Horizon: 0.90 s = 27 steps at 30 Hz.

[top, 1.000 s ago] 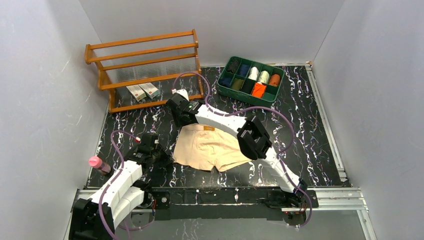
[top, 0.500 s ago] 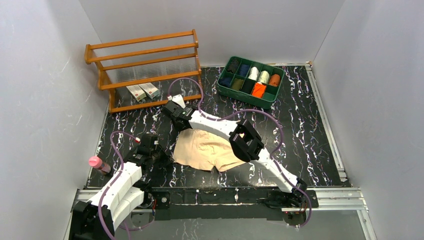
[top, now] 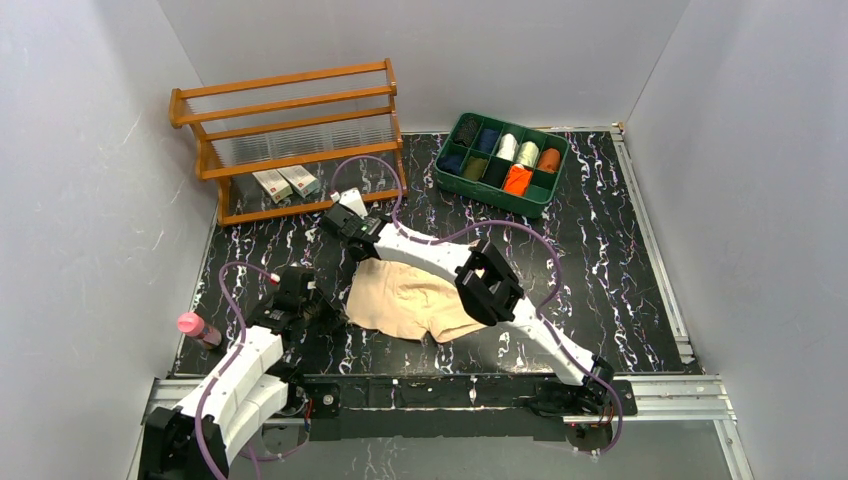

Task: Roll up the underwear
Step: Fold the underwear at the center of the board.

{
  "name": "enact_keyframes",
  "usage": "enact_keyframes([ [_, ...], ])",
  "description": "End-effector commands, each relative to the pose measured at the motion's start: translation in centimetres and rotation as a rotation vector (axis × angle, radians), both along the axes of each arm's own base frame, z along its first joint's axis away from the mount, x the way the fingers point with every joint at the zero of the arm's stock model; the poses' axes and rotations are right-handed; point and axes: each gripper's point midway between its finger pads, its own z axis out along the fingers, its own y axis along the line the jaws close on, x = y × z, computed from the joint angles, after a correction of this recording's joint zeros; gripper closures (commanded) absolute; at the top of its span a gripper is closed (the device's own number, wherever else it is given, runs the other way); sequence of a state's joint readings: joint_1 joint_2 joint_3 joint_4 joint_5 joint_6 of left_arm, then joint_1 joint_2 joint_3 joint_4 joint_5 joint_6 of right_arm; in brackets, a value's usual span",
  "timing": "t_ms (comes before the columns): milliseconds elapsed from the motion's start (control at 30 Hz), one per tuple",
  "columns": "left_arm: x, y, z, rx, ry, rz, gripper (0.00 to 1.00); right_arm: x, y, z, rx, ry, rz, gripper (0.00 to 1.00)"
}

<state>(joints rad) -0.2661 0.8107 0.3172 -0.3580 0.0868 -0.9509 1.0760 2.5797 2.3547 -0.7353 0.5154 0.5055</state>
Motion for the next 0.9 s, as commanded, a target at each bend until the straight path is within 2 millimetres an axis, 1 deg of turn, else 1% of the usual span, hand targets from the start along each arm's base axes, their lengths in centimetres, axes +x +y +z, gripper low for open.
enact_keyframes([
  [0, 0.3, -0.3, 0.7, -0.004, -0.045, -0.039, 1.00, 0.1, 1.7, 3.3, 0.083, -0.015, 0.034, 0.77],
  [67, 0.7, -0.5, 1.6, -0.009, -0.071, -0.048, 1.00, 0.3, 1.9, 5.4, 0.122, -0.035, 0.034, 0.81],
  [133, 1.1, -0.6, 2.4, -0.013, -0.092, -0.053, 1.00, 0.4, 2.0, 6.7, 0.151, -0.039, 0.037, 0.85],
  [167, 1.3, -0.7, 3.0, -0.017, -0.111, -0.060, 1.00, 0.4, 2.1, 7.7, 0.175, -0.036, 0.043, 0.87],
  [300, 1.9, -1.3, 4.9, -0.038, -0.160, -0.094, 1.00, 0.4, 1.8, 9.5, 0.239, -0.002, 0.042, 0.87],
  [467, 2.6, -2.8, 8.1, -0.094, -0.238, -0.179, 1.00, 0.5, 0.9, 11.9, 0.336, 0.032, 0.044, 0.86],
  [533, 2.7, -3.8, 9.2, -0.147, -0.260, -0.212, 1.00, 0.4, 0.1, 12.2, 0.381, 0.065, 0.041, 0.86],
  [567, 2.7, -4.4, 9.9, -0.179, -0.273, -0.228, 1.00, 0.5, -0.2, 12.8, 0.419, 0.075, 0.039, 0.86],
  [600, 2.8, -5.0, 10.5, -0.210, -0.286, -0.241, 1.00, 0.5, -0.5, 13.0, 0.445, 0.092, 0.040, 0.86],
  [733, 3.2, -7.1, 12.8, -0.296, -0.349, -0.279, 1.00, 0.8, -2.6, 13.3, 0.523, 0.151, 0.034, 0.86],
  [800, 3.1, -8.9, 13.8, -0.326, -0.380, -0.320, 1.00, 0.9, -3.8, 13.3, 0.551, 0.175, 0.029, 0.86],
  [867, 2.9, -11.0, 14.3, -0.325, -0.395, -0.368, 1.00, 0.8, -4.8, 13.4, 0.587, 0.201, 0.027, 0.86],
])
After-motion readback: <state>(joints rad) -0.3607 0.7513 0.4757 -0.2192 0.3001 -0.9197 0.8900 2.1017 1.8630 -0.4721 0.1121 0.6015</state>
